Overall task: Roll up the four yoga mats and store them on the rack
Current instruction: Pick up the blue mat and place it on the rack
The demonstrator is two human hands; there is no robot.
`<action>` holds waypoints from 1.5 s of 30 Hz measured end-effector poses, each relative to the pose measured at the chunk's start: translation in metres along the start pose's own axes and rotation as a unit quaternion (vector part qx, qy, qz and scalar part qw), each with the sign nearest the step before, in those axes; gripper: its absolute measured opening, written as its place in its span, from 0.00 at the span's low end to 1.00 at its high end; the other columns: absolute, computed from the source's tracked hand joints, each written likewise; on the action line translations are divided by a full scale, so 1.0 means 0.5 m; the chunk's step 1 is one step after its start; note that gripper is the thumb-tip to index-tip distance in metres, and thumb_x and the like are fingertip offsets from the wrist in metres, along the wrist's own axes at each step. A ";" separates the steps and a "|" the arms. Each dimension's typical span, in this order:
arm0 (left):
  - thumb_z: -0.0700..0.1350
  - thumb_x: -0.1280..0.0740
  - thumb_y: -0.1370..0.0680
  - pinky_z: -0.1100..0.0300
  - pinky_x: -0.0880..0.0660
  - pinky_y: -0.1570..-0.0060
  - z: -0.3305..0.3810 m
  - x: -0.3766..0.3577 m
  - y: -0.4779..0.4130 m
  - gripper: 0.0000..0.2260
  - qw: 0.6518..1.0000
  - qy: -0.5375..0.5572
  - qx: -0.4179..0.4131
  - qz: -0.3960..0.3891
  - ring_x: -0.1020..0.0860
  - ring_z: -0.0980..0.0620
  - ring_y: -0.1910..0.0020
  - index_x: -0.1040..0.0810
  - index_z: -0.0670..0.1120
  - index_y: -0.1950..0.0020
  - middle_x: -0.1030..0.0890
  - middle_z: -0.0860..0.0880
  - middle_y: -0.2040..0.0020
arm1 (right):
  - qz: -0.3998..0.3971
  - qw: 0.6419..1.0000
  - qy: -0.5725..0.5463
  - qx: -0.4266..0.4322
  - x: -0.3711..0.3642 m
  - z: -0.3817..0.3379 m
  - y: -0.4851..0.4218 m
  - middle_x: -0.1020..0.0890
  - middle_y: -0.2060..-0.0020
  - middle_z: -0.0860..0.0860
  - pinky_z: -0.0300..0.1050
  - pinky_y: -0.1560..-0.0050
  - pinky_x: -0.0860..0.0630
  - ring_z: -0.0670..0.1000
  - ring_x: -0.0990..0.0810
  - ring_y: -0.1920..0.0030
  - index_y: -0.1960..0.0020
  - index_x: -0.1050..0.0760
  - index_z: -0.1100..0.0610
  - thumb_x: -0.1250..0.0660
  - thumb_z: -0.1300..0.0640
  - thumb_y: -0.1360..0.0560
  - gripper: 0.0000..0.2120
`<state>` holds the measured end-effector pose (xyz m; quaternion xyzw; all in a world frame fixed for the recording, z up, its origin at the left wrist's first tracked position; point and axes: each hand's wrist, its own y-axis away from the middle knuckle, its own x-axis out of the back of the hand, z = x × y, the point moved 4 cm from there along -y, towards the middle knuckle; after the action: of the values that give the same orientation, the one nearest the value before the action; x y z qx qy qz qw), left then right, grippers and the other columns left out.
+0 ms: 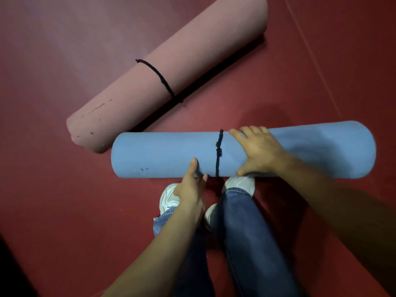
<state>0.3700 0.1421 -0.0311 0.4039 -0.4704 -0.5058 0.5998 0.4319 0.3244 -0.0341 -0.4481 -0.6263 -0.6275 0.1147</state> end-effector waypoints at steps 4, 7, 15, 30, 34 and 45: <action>0.50 0.32 0.23 0.62 0.27 0.58 0.029 -0.035 0.120 0.07 0.992 -0.018 0.016 -0.123 0.22 0.57 0.67 0.22 0.48 0.52 0.19 0.55 0.70 | 0.022 0.991 -0.110 -0.077 0.070 0.017 0.139 0.31 0.34 0.53 0.50 0.35 0.39 0.55 0.33 0.35 0.24 0.46 0.52 0.27 0.36 0.43 0.54; 0.54 0.31 0.25 0.62 0.31 0.62 0.062 -0.070 0.220 0.10 0.980 -0.123 -0.010 -0.159 0.25 0.60 0.72 0.22 0.49 0.51 0.23 0.58 0.72 | 0.044 0.968 -0.193 -0.157 0.137 0.029 0.255 0.32 0.33 0.51 0.49 0.33 0.41 0.55 0.35 0.33 0.25 0.48 0.50 0.26 0.35 0.43 0.55; 0.61 0.22 0.43 0.51 0.20 0.53 0.053 -0.248 0.530 0.45 0.930 -0.236 -0.045 -0.278 0.22 0.52 0.40 0.33 0.47 0.31 0.25 0.49 0.34 | 0.153 0.850 -0.396 -0.310 0.303 0.104 0.570 0.30 0.35 0.51 0.54 0.33 0.35 0.56 0.30 0.35 0.27 0.44 0.47 0.22 0.36 0.45 0.54; 0.61 0.33 0.30 0.48 0.24 0.44 -0.175 -0.621 1.171 0.27 0.753 -0.385 -0.087 -0.526 0.20 0.48 0.42 0.23 0.48 0.37 0.18 0.49 0.41 | 0.287 0.733 -0.473 -0.396 0.595 0.456 1.103 0.32 0.31 0.50 0.53 0.34 0.33 0.54 0.32 0.32 0.25 0.45 0.49 0.23 0.34 0.46 0.57; 0.61 0.27 0.32 0.50 0.25 0.41 -0.205 -0.739 1.246 0.32 0.762 -0.336 -0.092 -0.546 0.23 0.49 0.38 0.28 0.45 0.33 0.22 0.47 0.36 | 0.304 0.705 -0.516 -0.379 0.662 0.571 1.179 0.32 0.31 0.48 0.51 0.34 0.32 0.51 0.33 0.32 0.25 0.45 0.48 0.22 0.34 0.48 0.58; 0.66 0.24 0.40 0.45 0.22 0.45 -0.372 -1.200 1.452 0.45 0.722 -0.407 -0.085 -0.553 0.20 0.47 0.42 0.32 0.47 0.30 0.20 0.47 0.39 | 0.288 0.669 -0.568 -0.382 0.813 1.000 1.279 0.37 0.29 0.46 0.52 0.32 0.34 0.50 0.35 0.31 0.26 0.56 0.38 0.24 0.31 0.47 0.60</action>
<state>0.6883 0.8533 0.5298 0.2954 -0.3173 -0.9011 -0.0038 0.8600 0.8176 0.5966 -0.8808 -0.1150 -0.3719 -0.2695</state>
